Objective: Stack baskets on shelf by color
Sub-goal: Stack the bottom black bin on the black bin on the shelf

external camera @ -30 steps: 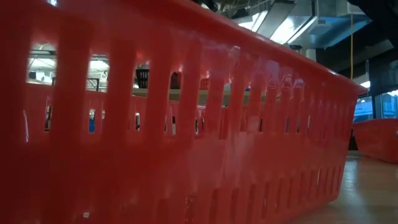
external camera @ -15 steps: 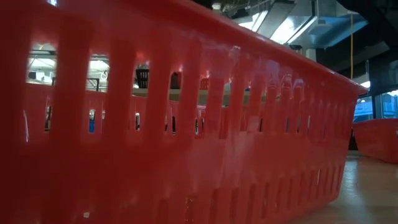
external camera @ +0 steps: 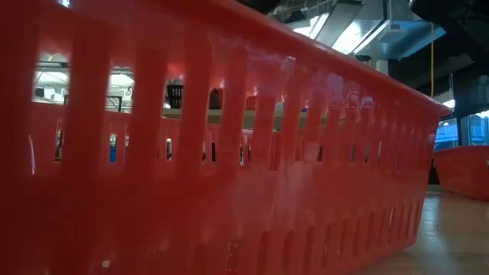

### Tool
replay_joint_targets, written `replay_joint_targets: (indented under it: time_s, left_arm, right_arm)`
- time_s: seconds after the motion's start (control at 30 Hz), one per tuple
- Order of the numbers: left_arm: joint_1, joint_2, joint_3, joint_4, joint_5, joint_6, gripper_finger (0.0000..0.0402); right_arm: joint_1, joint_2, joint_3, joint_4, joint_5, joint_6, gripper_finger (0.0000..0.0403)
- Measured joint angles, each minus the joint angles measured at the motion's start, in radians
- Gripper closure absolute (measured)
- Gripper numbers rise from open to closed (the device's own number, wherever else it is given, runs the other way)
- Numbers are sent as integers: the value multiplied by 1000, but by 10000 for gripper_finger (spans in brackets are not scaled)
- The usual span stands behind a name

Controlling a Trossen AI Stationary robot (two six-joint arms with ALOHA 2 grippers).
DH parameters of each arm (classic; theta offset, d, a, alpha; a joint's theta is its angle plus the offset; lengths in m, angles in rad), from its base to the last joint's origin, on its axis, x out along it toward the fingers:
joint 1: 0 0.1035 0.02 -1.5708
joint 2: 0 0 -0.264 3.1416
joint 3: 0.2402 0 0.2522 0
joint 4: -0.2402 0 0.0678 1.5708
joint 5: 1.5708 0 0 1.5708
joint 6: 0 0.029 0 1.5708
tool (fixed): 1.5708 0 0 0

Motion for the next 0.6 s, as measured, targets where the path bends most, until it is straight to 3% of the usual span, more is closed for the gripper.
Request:
replay_joint_targets:
  time_s: [0.37,0.6]
  left_arm:
    - [0,0,0,0,0,-80,333]
    - [-1,0,0,0,2,-113,333]
  right_arm:
    - [-16,8,0,-110,-32,276,402]
    - [2,42,0,-110,-40,332,402]
